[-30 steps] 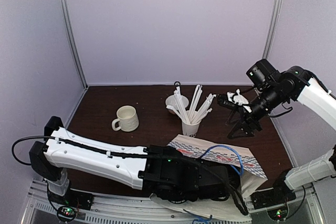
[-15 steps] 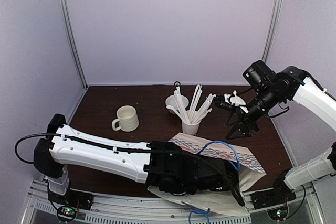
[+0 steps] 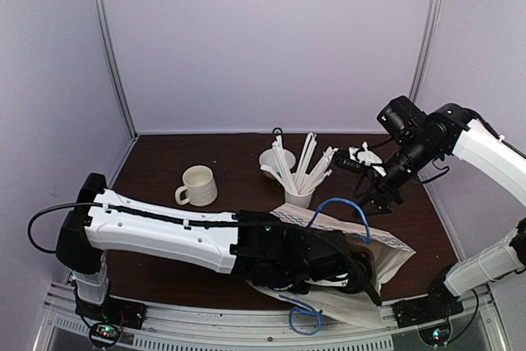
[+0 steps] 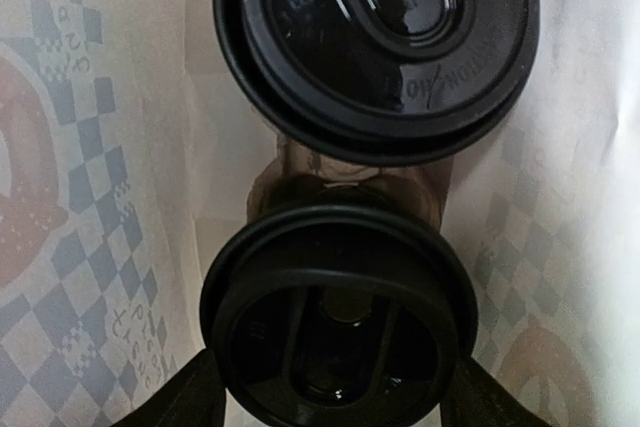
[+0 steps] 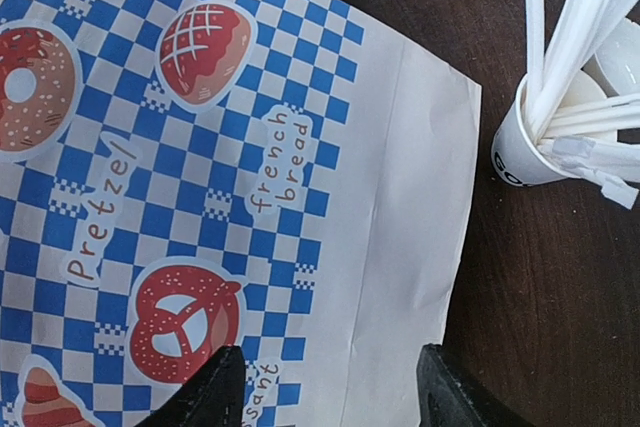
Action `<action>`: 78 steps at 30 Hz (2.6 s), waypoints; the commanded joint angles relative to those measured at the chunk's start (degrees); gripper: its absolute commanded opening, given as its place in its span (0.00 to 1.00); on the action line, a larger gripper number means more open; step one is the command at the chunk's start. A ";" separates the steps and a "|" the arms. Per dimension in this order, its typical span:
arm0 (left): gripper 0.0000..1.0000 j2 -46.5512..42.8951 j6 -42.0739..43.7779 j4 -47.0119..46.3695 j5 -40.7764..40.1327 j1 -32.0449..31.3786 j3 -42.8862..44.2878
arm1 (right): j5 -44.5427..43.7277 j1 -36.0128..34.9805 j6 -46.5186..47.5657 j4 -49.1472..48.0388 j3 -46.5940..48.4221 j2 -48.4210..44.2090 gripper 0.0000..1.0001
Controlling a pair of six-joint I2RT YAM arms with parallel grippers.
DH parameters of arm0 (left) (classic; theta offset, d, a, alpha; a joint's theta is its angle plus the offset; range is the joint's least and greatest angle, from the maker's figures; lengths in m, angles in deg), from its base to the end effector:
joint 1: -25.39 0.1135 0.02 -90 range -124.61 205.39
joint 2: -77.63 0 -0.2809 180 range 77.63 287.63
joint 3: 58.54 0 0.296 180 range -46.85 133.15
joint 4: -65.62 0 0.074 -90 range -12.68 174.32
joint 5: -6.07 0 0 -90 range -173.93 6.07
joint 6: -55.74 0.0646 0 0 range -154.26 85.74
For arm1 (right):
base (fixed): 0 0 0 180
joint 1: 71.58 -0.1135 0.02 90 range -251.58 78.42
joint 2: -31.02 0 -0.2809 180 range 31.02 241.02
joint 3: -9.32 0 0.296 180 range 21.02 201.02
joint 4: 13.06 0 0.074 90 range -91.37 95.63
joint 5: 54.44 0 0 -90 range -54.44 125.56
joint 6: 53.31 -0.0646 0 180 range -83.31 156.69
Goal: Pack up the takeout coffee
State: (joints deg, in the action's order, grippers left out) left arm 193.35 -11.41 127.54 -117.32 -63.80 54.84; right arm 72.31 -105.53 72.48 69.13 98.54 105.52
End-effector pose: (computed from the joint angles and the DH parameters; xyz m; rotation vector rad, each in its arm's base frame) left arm 0.0425 -0.4927 0.2392 1.9300 1.5025 0.3076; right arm 0.2102 0.1881 0.3432 -1.6372 2.0468 0.8603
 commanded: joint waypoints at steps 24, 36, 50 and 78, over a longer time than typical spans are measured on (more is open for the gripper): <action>0.65 13.20 -4.55 14.96 32.15 14.67 22.74 | 9.54 21.55 9.80 8.67 1.46 4.47 0.63; 0.62 15.45 -4.92 13.68 35.33 16.32 20.81 | 10.70 22.09 10.42 8.58 -0.97 4.98 0.63; 0.63 18.69 -9.50 15.35 38.96 17.91 19.83 | 11.58 22.18 8.02 5.64 -5.33 3.22 0.63; 0.95 12.02 -9.08 17.78 37.90 17.69 25.58 | 8.68 24.15 2.67 4.23 2.10 5.45 0.63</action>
State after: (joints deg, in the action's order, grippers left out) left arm 207.80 -19.87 142.44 -81.10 -45.81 80.44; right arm 80.66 -81.75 75.65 73.46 98.97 110.44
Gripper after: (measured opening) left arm 0.942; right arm 0.634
